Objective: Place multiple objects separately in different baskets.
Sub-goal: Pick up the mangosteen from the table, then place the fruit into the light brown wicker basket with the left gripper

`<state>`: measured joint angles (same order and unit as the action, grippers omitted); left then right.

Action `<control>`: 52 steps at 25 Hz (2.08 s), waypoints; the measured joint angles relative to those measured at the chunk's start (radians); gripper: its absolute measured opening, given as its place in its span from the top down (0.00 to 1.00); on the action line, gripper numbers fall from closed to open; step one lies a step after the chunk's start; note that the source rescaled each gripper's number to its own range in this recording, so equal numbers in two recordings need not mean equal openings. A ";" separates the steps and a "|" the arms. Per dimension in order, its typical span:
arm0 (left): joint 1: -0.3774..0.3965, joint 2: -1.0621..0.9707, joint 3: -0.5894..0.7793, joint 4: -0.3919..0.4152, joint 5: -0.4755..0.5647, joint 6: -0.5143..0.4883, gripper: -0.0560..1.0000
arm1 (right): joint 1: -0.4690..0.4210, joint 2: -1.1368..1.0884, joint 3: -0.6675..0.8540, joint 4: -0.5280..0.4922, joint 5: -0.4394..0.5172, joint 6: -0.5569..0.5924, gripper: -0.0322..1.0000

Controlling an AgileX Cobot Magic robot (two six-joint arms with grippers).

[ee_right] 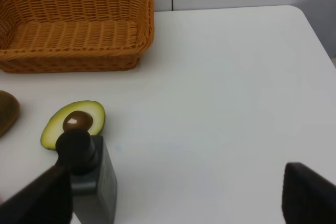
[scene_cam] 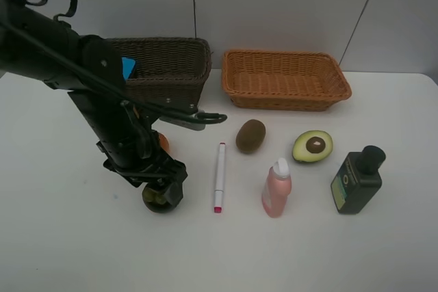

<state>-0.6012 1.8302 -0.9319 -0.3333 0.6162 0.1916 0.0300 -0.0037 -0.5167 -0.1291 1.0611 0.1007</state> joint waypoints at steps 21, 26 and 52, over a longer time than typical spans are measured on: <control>0.000 0.090 -0.003 0.000 -0.026 -0.002 0.24 | 0.000 0.000 0.000 0.000 0.000 0.000 0.00; 0.000 0.090 -0.003 0.000 -0.023 -0.003 0.24 | 0.000 0.000 0.000 0.000 0.000 0.000 0.00; 0.000 0.169 -0.761 0.000 0.007 -0.030 0.24 | 0.000 0.000 0.000 0.000 0.000 0.000 0.00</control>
<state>-0.6012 1.9993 -1.6924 -0.3333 0.6236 0.1612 0.0300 -0.0037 -0.5167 -0.1291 1.0611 0.1007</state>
